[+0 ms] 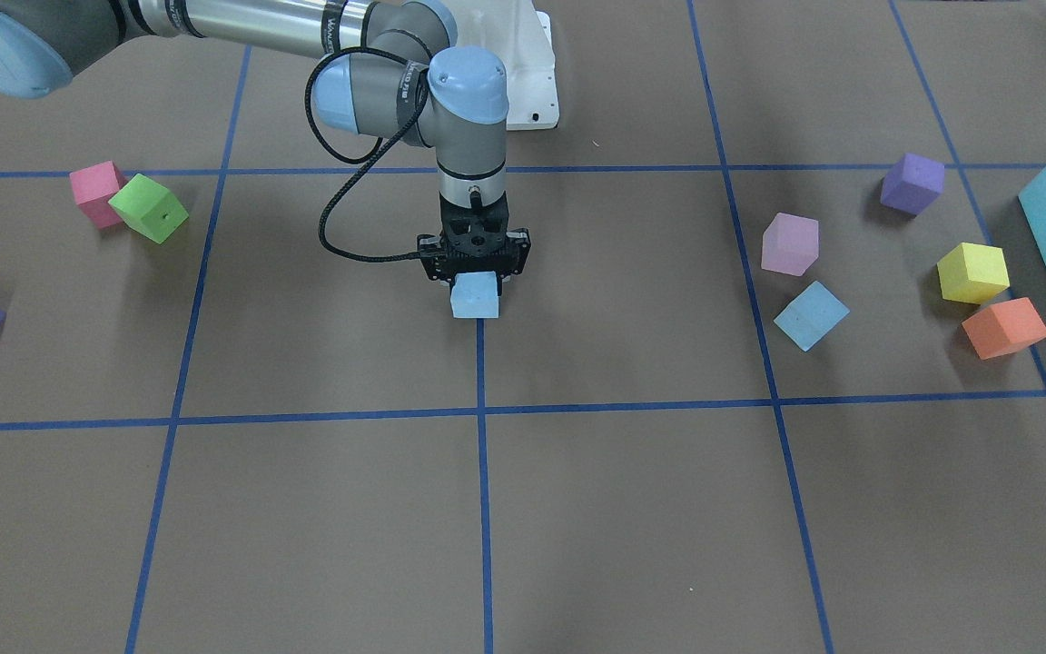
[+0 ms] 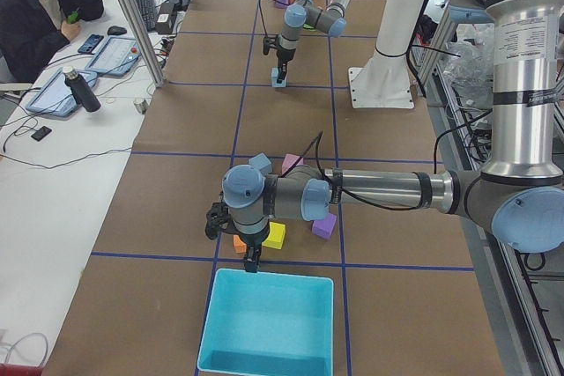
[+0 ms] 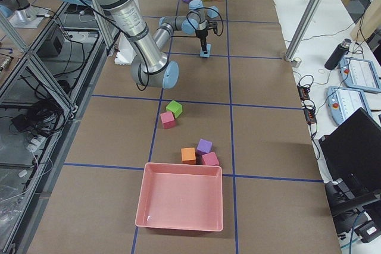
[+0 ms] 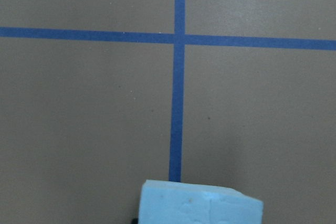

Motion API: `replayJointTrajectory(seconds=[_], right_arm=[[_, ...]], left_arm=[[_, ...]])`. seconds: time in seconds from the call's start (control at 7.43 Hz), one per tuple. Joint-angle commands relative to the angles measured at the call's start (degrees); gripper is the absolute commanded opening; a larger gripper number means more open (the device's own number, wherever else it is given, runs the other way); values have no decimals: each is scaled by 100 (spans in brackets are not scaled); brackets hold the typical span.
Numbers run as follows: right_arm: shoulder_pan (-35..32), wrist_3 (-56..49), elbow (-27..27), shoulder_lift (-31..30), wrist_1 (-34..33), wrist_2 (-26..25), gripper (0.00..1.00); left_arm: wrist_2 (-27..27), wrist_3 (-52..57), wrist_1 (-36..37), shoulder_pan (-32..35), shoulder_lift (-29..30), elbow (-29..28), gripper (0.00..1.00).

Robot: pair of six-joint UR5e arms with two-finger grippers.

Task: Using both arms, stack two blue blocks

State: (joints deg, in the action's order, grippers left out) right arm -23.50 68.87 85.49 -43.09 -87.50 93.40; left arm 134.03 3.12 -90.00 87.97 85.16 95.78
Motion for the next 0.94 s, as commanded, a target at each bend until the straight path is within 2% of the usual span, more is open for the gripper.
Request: replayJointTrajectory(seconds=[0.0, 0.27, 0.4, 0.54, 0.67, 0.81], right_arm=[[30, -75, -32, 20, 5, -15, 3], [38, -67, -59, 29, 31, -15, 35], [38, 29, -59, 29, 57, -15, 48], [47, 48, -68, 29, 57, -15, 90], [47, 161, -59, 29, 57, -15, 100], [38, 179, 37, 29, 23, 11, 100]], left_arm=[[0, -4, 0, 1, 0, 11, 99], [0, -13, 0, 1, 0, 2, 99], [0, -5, 0, 1, 0, 2, 99], [0, -4, 0, 1, 0, -7, 99], [0, -4, 0, 1, 0, -7, 99], [0, -13, 0, 1, 0, -7, 99]])
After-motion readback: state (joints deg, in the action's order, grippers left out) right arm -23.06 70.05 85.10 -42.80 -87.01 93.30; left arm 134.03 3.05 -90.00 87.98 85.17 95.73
